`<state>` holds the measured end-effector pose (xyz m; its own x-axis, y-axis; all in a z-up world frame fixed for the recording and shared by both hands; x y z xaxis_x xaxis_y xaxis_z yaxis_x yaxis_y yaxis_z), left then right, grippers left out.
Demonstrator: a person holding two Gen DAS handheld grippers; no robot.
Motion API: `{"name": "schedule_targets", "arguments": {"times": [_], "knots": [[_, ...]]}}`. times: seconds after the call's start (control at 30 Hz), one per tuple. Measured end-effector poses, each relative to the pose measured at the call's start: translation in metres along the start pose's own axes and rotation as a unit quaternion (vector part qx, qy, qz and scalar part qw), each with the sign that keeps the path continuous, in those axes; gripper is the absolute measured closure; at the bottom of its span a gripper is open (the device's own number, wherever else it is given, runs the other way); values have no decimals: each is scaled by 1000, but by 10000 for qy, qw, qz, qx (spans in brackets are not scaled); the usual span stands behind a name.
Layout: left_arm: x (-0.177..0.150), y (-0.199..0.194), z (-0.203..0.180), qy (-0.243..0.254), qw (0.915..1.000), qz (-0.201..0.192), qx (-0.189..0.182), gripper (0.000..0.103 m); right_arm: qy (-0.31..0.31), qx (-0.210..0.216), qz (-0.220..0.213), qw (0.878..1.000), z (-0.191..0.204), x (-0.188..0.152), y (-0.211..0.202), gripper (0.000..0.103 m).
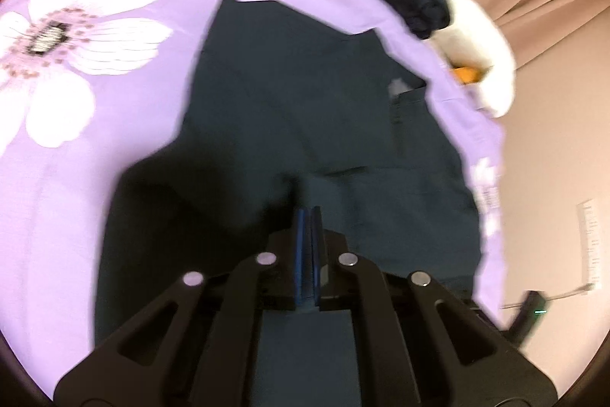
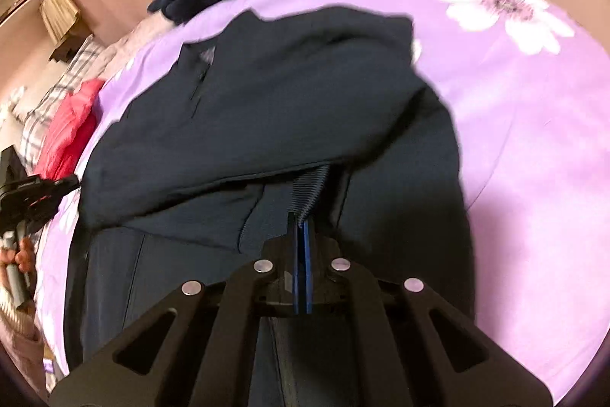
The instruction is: Fold large clothes
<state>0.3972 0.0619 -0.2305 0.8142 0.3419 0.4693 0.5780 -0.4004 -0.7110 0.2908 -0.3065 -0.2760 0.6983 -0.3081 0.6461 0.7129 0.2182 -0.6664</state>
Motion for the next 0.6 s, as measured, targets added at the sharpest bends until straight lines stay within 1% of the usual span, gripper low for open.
{"name": "schedule_targets", "arguments": {"times": [0.03,0.07,0.1,0.13,0.17,0.23,0.33,0.4,0.5,0.53,0.6], "knots": [[0,-1,5,11,10000,8,88,93,90,112,-22,9999,0,3,-6,84],[1,-4,10,15,9999,-6,140,89,129,180,-72,9997,-1,6,-12,79],[3,-10,12,61,9997,-76,203,80,120,208,-169,9996,-1,10,-19,74],[6,-16,12,150,9995,-162,241,75,29,171,-324,9993,-4,16,-29,72],[9,-21,9,267,9990,-243,259,75,-66,125,-418,9990,-4,22,-34,72],[10,-26,-6,485,9983,-300,143,75,-330,34,-603,9976,-3,35,-41,72],[6,-19,-41,784,9966,-248,-88,75,-570,-35,-683,9960,4,53,-30,72],[-1,-7,-65,1026,9945,-186,-140,75,-710,92,-823,9940,16,71,-15,72],[-14,17,-88,1275,9916,22,-198,73,-735,138,-712,9947,22,83,11,72],[-18,25,-90,1371,9905,61,-120,72,-759,136,-571,9954,22,80,21,72],[-28,35,-78,1595,9870,143,146,72,-895,62,-66,9959,18,61,39,72]]}}
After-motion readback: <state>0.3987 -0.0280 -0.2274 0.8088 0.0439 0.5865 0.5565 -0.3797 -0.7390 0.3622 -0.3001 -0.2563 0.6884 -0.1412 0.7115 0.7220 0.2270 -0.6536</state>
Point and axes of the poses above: each gripper's, at about its wrist camera, not at the fingertips, and y roughly the way its jaws point, z to its left, x to its top, the point moved 9 cm from there along y, roughly the way its jaws point, and after that the axes turned 9 degrees about -z, right-handed, at the moved point
